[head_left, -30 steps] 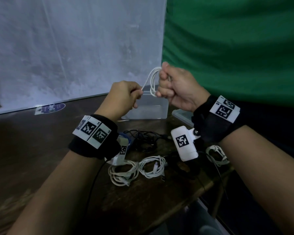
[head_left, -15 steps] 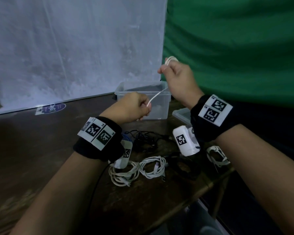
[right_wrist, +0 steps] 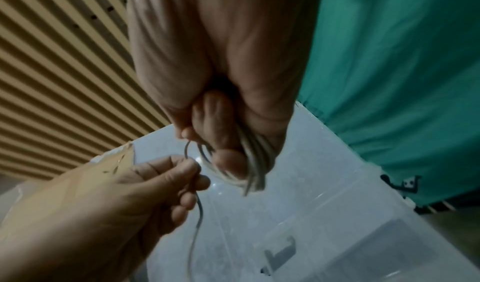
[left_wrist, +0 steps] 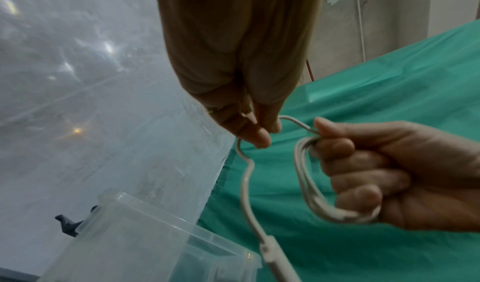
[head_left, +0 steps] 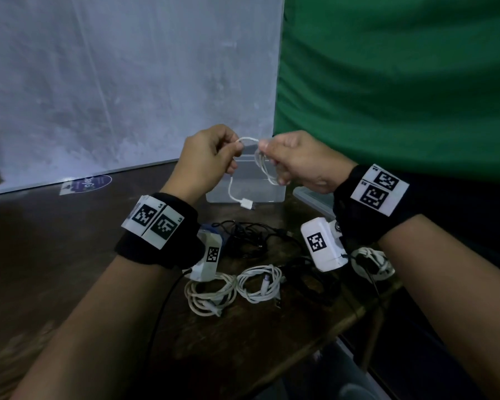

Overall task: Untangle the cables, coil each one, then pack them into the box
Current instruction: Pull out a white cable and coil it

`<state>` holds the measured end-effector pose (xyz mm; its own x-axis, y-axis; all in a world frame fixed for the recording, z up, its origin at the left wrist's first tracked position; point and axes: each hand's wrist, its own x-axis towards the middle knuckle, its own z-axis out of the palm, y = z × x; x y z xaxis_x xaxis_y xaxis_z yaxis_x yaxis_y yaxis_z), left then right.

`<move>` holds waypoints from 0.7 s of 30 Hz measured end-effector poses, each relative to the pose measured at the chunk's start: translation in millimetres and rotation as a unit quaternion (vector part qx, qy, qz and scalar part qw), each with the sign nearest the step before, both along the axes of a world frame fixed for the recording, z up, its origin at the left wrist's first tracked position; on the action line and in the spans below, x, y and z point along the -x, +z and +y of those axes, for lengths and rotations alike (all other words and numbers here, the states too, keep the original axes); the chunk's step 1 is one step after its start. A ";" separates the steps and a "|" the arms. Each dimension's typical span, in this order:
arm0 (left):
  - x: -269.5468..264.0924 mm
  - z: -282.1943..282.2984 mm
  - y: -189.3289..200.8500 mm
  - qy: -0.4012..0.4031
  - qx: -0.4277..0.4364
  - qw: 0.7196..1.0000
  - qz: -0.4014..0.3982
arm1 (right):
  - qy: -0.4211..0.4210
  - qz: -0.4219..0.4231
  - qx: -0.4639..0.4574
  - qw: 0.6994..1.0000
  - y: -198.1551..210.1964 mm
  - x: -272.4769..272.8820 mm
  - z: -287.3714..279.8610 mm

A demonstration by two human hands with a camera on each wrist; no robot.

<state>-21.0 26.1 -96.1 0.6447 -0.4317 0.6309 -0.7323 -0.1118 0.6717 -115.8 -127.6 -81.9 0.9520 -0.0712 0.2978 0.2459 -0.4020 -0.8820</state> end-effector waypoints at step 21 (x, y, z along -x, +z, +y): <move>13.6 -8.6 0.0 -0.106 0.113 0.962 0.225 | -0.017 -0.034 -0.262 0.964 1.8 2.0 1.2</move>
